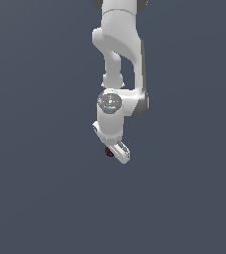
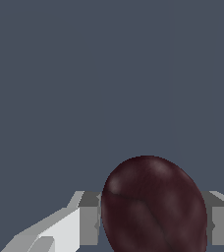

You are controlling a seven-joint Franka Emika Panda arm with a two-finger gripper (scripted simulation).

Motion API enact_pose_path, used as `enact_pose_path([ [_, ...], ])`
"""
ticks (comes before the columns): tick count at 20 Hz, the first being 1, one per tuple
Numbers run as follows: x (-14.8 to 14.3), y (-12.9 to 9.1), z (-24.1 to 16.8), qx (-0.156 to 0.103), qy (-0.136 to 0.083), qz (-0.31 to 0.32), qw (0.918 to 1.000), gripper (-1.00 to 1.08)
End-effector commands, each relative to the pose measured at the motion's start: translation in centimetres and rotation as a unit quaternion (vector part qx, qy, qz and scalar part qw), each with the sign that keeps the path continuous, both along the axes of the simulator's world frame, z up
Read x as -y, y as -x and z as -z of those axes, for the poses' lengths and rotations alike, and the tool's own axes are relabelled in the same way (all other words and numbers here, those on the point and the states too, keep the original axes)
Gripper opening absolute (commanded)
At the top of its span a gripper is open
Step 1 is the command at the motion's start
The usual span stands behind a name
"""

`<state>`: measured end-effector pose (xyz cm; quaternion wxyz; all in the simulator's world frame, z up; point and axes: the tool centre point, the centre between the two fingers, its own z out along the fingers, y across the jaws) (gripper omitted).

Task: Pick up the object and move it to a goal position.

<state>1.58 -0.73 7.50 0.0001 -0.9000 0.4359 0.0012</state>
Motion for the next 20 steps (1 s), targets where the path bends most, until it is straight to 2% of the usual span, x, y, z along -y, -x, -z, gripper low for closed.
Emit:
enact_pose_path([
  [1,0.3,0.6,-1.8,0.001,0.000,0.000,1.0000,-1.00],
  [20,3.2,6.7,-19.9,0.001,0.000,0.001,1.0000,-1.00],
])
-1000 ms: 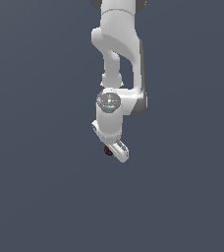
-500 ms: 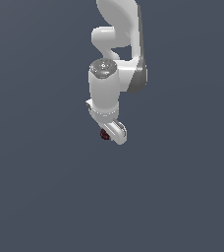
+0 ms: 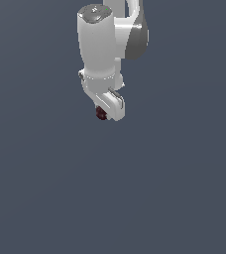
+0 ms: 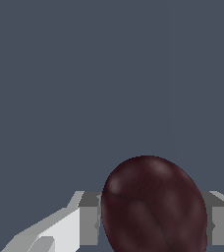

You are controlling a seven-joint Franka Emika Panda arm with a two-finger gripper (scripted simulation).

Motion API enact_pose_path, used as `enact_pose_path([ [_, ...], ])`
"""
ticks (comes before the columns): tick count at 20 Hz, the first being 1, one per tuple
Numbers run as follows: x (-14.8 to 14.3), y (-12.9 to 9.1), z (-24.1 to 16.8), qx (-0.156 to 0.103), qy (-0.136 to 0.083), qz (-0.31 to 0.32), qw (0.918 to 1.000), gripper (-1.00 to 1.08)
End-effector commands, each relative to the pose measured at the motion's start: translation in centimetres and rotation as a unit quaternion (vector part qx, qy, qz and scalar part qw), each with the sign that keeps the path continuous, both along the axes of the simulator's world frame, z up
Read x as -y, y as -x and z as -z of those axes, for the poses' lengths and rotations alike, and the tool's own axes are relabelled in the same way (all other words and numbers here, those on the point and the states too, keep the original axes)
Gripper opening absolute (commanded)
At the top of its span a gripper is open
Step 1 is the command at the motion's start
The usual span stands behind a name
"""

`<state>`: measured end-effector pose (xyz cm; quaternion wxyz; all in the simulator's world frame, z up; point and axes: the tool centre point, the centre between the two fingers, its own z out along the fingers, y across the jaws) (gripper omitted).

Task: Pick up the object and move it to a goal position.

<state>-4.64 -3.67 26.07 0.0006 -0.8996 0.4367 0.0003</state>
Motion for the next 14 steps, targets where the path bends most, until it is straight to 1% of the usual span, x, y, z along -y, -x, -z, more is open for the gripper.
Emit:
enact_pose_path([
  [1,0.3,0.7,-2.2,0.000,0.000,0.000,1.0000,-1.00],
  [8,1.0,1.9,-6.6,0.000,0.001,0.000,1.0000,-1.00],
  [14,1.2,2.3,-8.1,0.000,0.001,0.000,1.0000,-1.00],
])
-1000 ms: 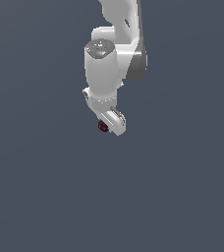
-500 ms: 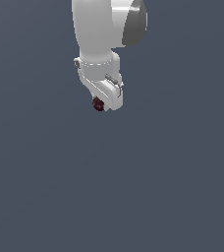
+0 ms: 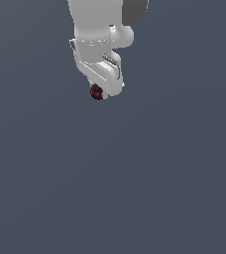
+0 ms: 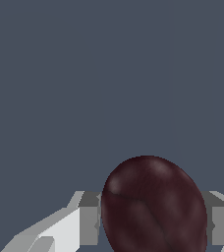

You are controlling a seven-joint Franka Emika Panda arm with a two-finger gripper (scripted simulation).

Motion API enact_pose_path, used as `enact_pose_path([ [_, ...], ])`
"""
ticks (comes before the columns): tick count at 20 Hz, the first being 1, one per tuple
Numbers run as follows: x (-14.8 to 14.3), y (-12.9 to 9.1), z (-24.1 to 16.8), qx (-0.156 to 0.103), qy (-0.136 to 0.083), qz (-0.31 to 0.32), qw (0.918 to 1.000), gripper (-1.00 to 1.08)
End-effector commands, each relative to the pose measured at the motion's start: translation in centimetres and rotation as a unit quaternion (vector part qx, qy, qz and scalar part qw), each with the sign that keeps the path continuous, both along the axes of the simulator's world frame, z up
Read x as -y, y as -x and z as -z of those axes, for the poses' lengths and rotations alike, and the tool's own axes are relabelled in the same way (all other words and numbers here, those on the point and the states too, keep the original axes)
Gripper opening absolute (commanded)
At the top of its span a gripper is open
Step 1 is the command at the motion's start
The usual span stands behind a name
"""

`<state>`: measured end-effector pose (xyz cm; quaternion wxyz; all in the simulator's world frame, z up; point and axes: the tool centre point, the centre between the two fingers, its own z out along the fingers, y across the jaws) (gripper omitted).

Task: Pick up the object and move it to a goal position.

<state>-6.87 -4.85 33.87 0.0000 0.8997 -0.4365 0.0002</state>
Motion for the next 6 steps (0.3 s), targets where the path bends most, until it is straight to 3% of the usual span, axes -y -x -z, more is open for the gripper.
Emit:
enact_pose_path([
  [1,0.04,0.07,-0.35,0.000,0.000,0.000,1.0000,-1.00],
  [6,-0.04,-0.10,-0.06,0.000,0.000,0.000,1.0000,-1.00],
])
